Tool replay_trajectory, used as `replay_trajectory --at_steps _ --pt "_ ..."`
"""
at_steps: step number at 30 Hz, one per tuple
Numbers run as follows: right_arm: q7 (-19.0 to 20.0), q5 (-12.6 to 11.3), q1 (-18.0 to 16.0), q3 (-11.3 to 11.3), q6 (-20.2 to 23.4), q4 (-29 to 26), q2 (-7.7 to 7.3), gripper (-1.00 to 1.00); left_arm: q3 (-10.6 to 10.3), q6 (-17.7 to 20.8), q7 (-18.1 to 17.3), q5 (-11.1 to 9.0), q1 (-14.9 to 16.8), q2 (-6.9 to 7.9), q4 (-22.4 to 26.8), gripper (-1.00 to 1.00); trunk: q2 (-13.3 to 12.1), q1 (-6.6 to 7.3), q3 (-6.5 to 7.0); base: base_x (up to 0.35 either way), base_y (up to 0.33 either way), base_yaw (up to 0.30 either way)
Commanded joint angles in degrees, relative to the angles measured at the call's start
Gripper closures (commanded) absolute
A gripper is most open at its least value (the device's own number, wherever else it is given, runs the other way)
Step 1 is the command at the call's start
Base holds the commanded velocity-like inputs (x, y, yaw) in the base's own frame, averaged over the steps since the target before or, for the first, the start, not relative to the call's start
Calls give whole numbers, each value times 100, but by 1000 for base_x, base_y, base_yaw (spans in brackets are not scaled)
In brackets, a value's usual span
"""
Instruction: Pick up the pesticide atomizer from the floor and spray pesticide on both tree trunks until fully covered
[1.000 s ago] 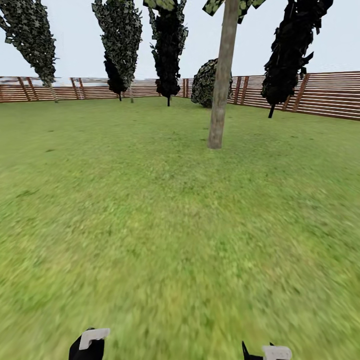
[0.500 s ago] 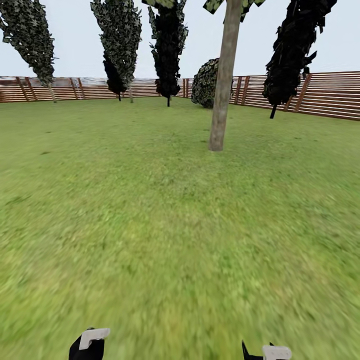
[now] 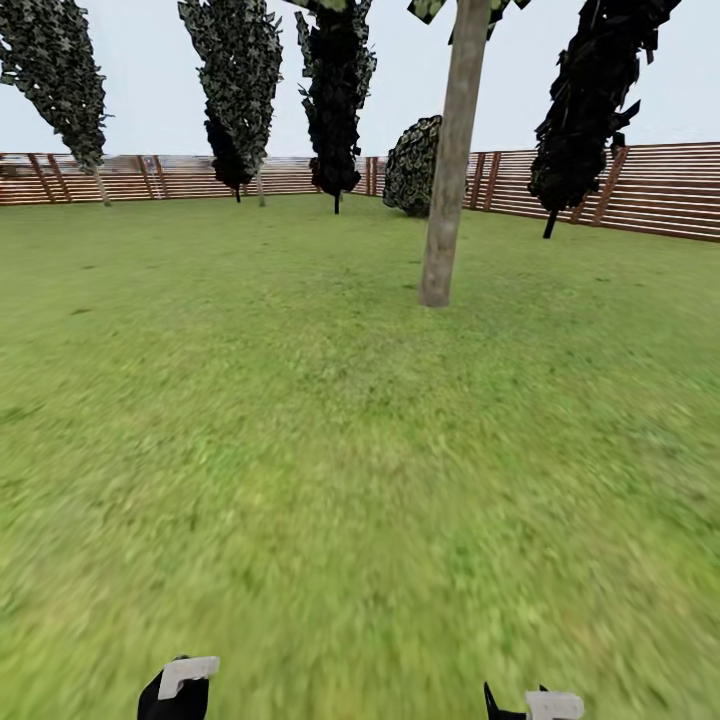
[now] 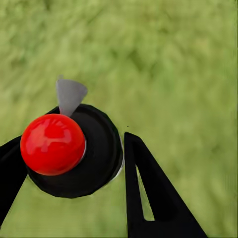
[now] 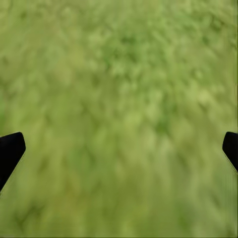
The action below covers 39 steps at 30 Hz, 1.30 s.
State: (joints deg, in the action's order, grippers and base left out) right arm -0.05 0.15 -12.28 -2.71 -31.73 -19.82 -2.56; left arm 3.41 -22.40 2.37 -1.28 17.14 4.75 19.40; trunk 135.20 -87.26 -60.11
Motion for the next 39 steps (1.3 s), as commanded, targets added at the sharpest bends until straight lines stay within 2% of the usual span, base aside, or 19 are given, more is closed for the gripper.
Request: replay_trajectory --at_steps 1,39 --pt "2 3 -3 -10 -17 4 1 -100 1 -19 5 -12 5 0 -3 100 2 -2 -5 340 0 0" --pt "14 3 -3 -10 -17 4 1 -100 1 -19 2 -12 3 -1 0 100 2 -2 -5 340 0 0"
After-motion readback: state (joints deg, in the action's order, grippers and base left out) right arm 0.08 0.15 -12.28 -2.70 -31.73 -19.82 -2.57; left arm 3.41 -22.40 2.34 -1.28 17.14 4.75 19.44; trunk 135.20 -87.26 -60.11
